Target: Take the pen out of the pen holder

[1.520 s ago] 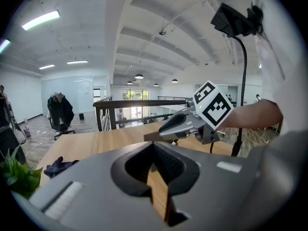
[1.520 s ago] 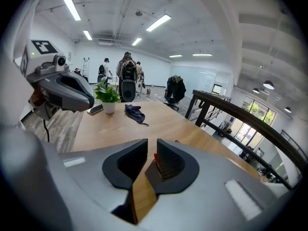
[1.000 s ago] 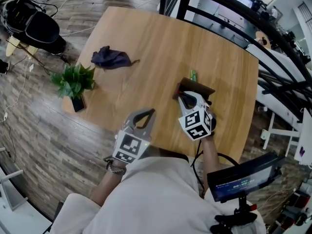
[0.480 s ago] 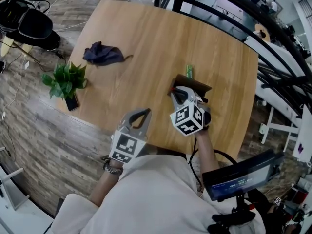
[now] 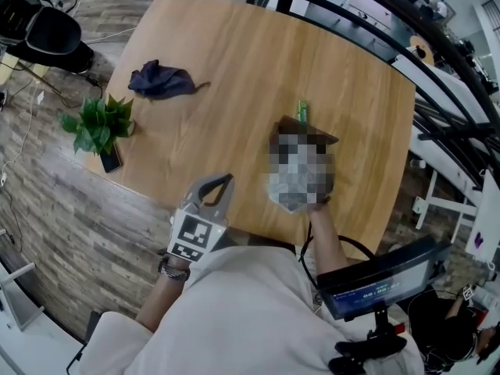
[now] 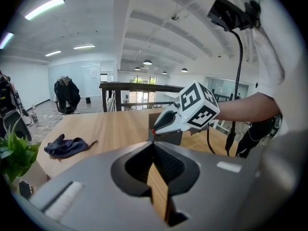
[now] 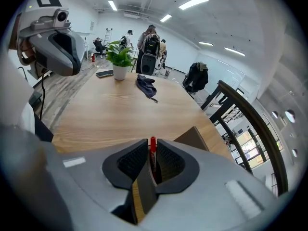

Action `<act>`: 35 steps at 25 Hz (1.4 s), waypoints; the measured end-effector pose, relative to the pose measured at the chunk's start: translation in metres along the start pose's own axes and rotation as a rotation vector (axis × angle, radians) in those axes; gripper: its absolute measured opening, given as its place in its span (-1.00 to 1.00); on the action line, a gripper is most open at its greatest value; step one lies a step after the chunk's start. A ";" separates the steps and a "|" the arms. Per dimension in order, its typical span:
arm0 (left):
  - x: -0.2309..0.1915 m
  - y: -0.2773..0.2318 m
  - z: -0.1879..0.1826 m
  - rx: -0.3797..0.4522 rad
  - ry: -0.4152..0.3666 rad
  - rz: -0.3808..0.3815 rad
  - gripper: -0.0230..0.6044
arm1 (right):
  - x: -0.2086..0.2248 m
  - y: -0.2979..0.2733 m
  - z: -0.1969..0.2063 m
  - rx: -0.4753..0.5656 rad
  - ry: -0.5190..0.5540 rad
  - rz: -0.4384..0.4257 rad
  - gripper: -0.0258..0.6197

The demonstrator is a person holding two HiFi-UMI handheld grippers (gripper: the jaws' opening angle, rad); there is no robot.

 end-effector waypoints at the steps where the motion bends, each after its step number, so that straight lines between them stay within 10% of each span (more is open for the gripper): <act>1: 0.000 0.000 0.000 -0.001 0.003 -0.002 -0.93 | 0.000 -0.001 0.000 -0.003 0.003 0.001 -0.73; 35: -0.009 0.007 0.006 0.045 0.055 0.022 -0.93 | -0.009 -0.013 -0.001 -0.055 0.050 0.064 -0.79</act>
Point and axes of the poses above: the fingertips, and each gripper's own axes: y backward along the fingers, x to its right, z out of its underside, the point moved 10 cm from there along y, backward along the fingers, and after that the axes turned 5 degrees about z, right-handed, at the moved point
